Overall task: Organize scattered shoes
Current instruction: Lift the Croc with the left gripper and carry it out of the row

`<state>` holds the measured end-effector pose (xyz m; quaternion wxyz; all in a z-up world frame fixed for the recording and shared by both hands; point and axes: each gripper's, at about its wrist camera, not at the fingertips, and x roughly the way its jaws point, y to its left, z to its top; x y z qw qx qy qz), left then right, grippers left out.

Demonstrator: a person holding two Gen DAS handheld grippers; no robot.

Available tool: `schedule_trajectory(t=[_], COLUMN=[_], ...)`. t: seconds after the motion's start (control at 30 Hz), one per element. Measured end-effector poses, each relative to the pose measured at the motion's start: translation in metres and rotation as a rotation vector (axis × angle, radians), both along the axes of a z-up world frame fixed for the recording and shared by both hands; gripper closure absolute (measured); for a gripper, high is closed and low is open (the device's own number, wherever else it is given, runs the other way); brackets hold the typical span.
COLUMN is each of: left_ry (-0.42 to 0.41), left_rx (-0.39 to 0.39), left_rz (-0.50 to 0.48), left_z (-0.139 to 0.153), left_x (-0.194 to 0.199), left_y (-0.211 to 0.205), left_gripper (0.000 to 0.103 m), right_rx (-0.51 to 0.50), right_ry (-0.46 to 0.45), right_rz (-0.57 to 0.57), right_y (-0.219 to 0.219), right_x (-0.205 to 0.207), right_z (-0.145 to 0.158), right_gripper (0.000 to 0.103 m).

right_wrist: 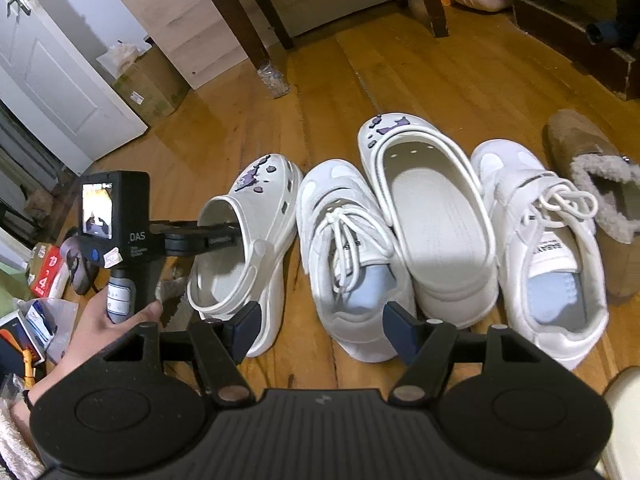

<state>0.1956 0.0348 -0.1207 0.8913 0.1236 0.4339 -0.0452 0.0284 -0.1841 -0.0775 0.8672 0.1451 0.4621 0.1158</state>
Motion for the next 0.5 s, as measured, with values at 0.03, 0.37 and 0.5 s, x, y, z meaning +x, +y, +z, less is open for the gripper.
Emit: schedule_trajectory(t=[0.03,0.37,0.5], left_ry=[-0.011,-0.045,-0.028], left_rx=[0.005,0.026,0.026], left_rz=[0.002,0.022,0.026], left_z=[0.003,0.011,0.004], left_x=[-0.003,-0.014,-0.004], left_y=[-0.001,-0.001,-0.004], left_gripper=[0.092,0.093,0.086], right_rx=[-0.006,-0.086,-0.101], right_ry=[0.001,0.002,0.003], right_rz=[-0.003,0.032,0.049], right_y=[-0.002,-0.002,-0.001], right_x=[-0.003,-0.029,-0.033], right_z=[0.001,0.006,0.004], right_gripper=[0.034,0.034,0.034])
